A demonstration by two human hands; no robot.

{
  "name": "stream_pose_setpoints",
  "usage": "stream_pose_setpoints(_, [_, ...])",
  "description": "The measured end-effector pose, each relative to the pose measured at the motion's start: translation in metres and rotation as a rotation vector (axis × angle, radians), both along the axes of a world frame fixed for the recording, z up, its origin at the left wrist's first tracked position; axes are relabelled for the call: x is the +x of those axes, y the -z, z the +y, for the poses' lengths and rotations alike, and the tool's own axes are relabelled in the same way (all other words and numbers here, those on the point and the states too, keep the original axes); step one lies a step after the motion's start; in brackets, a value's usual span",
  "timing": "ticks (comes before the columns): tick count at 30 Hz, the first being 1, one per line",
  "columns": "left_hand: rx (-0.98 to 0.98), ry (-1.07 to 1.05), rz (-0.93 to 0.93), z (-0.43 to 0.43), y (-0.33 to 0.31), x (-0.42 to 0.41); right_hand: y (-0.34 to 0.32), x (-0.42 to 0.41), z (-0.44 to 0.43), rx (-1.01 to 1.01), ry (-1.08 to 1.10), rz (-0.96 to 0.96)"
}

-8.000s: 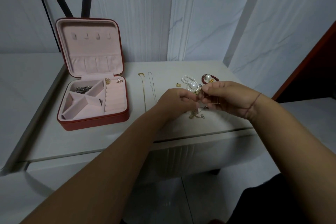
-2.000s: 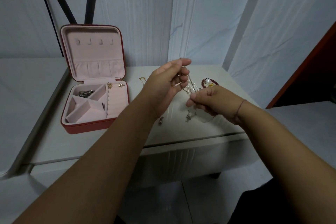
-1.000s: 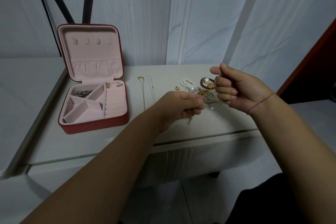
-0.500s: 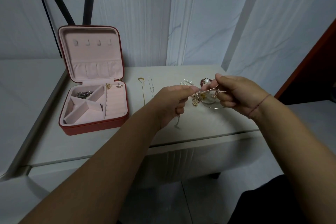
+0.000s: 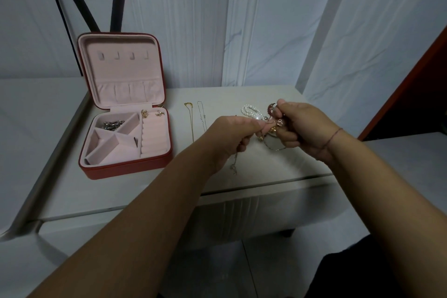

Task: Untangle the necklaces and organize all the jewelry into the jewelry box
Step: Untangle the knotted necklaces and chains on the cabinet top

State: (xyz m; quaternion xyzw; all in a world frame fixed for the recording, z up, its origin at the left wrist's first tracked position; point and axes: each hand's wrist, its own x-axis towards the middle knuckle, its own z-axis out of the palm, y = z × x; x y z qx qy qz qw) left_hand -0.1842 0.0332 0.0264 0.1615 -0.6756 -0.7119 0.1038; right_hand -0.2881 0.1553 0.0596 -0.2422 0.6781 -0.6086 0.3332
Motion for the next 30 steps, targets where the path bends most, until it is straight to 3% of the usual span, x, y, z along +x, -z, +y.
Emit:
stream_pose_setpoints(7, [0.195, 0.039, 0.043, 0.0, -0.004, 0.001, 0.003, -0.003, 0.002, -0.038, -0.223, -0.051])
stream_pose_setpoints(18, [0.369, 0.058, -0.025, -0.001, -0.007, 0.001, -0.002, -0.005, 0.008, -0.014, -0.196, -0.079])
stream_pose_setpoints(21, [0.331, 0.046, -0.025, -0.001, -0.008, 0.002, -0.002, -0.006, 0.008, 0.01, -0.176, -0.086])
stream_pose_setpoints(26, [0.047, -0.056, -0.054, 0.007, -0.011, 0.004, -0.002, -0.003, 0.006, 0.139, -0.165, -0.006])
stream_pose_setpoints(30, [-0.045, -0.067, -0.058, 0.009, -0.012, 0.004, -0.004, -0.001, 0.006, 0.21, -0.175, -0.001])
